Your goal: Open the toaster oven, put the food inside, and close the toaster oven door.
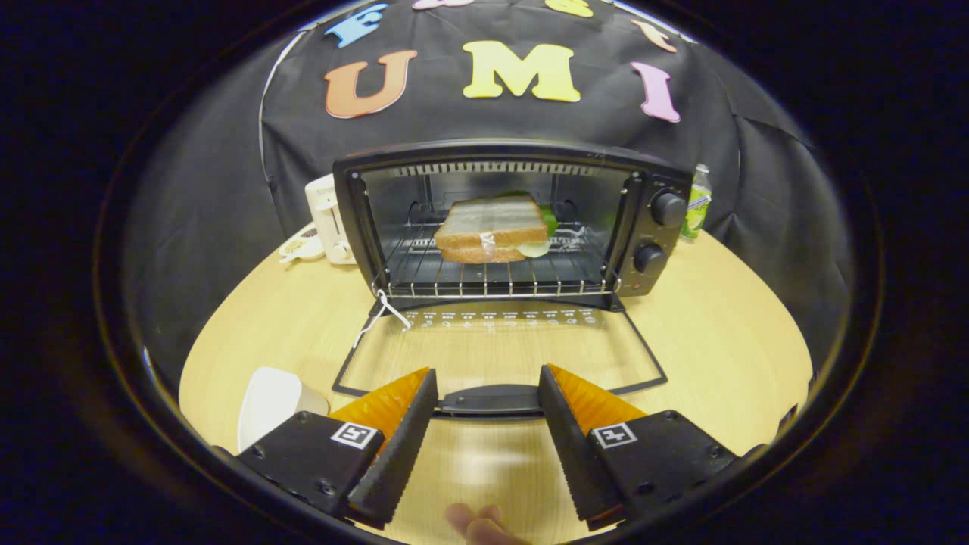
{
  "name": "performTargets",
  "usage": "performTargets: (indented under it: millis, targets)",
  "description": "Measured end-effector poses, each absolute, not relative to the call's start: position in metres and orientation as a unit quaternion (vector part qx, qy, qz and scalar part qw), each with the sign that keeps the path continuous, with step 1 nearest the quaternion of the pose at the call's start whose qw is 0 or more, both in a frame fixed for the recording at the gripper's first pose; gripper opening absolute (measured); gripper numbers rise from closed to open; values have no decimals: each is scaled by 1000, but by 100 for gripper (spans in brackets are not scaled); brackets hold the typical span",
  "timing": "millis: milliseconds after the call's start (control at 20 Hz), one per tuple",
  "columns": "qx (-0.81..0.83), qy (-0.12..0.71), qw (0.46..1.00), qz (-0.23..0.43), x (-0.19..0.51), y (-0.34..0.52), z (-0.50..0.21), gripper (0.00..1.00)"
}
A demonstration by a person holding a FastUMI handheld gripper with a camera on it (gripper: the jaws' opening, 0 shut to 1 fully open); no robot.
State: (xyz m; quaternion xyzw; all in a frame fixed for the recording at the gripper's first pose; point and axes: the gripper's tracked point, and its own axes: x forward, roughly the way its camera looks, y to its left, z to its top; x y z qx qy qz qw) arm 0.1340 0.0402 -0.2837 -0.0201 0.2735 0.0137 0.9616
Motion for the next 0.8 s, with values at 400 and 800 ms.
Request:
performTargets:
  millis: [400,800]
  targets:
    - [-20,295,955,0,100,25,-319,91]
    - [-22,284,959,0,107,34,-341,90]
